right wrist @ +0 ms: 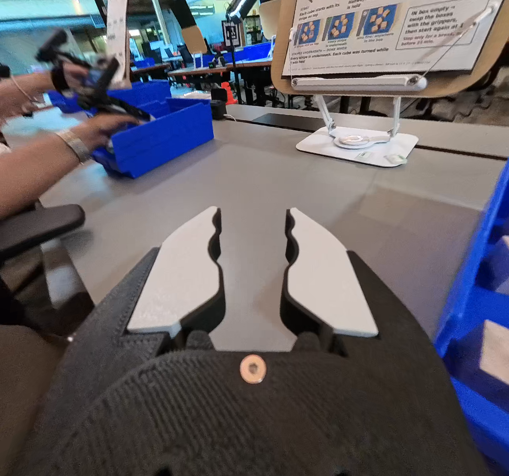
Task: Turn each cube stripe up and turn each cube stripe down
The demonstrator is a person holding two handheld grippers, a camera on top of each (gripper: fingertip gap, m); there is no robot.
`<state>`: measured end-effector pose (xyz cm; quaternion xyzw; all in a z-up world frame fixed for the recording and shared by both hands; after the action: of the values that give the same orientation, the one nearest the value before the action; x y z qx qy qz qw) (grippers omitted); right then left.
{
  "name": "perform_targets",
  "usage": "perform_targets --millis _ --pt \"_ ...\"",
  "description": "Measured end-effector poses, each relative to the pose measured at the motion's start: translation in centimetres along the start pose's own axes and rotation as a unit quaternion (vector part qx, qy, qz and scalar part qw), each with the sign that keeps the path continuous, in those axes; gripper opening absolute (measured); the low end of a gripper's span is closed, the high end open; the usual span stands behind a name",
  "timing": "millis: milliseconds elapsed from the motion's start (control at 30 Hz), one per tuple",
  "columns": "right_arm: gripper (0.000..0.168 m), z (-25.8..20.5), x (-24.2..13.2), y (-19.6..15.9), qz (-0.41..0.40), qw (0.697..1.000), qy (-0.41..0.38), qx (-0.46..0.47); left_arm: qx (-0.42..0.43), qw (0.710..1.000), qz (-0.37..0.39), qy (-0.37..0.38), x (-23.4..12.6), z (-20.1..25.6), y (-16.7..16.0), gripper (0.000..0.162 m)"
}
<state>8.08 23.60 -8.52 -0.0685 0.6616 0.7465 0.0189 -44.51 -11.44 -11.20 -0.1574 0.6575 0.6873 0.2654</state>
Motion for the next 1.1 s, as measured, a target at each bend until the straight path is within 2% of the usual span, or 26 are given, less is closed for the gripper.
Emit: perform_targets --millis 100,167,200,267,333,600,733,833,900,933,1000,1100 --pt "0.046 0.0 -0.3 -0.3 0.000 1.000 0.004 0.031 0.034 0.996 -0.069 0.032 2.3 -0.3 -1.9 0.080" --pt "0.045 0.1 -0.5 -0.5 -0.006 1.000 -0.003 0.028 0.009 0.992 -0.122 0.021 3.6 -0.5 -3.3 0.073" --pt "0.044 0.2 -0.6 -0.5 -0.006 0.999 -0.005 0.031 -0.021 0.994 -0.109 0.003 3.8 -0.5 -3.2 0.055" --pt "0.043 0.3 -0.8 -0.4 0.004 0.999 -0.001 0.046 -0.045 0.990 -0.132 -0.021 3.5 -0.5 -2.8 0.052" --pt "0.043 0.5 -0.8 -0.4 0.010 0.998 0.003 0.057 -0.068 0.992 -0.099 -0.043 2.6 -0.4 -1.9 0.052" --pt "0.041 0.2 0.8 -0.4 0.006 0.997 0.044 0.063 0.010 0.997 0.041 -0.069 -5.4 2.4 2.2 0.051" --pt "0.041 -0.4 2.2 0.0 0.010 0.995 0.079 0.054 0.060 0.988 0.087 -0.115 -10.9 5.6 2.1 0.050" --pt "0.041 -0.9 3.6 0.4 0.017 0.992 0.114 0.060 0.084 0.974 0.107 -0.180 -15.2 8.7 0.4 0.050" --pt "0.042 -1.3 4.6 0.7 0.021 0.988 0.141 0.064 0.085 0.956 0.088 -0.267 -17.8 11.6 -2.4 0.050" --pt "0.043 -1.6 5.0 0.8 0.023 0.986 0.154 0.063 0.076 0.937 0.070 -0.333 -19.2 13.4 -4.3 0.050" --pt "0.047 -2.1 6.0 1.2 0.028 0.982 0.176 0.056 0.048 0.883 0.037 -0.466 -22.2 16.8 -8.5 0.050" --pt "0.056 -3.1 7.2 2.2 0.046 0.977 0.207 0.034 -0.016 0.799 0.000 -0.601 -26.1 19.7 -13.4 0.050"
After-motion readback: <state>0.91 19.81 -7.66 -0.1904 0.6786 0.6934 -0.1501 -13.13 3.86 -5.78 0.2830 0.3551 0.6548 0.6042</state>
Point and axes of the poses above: each gripper's, where its closed fingertips meet, x out along the fingers, y out of its top, z = x × y across the jaws, the point moved 8 cm from there along -x, back along the fingers, and after that the axes turned 14 degrees about -x, right-handed, at the moved point
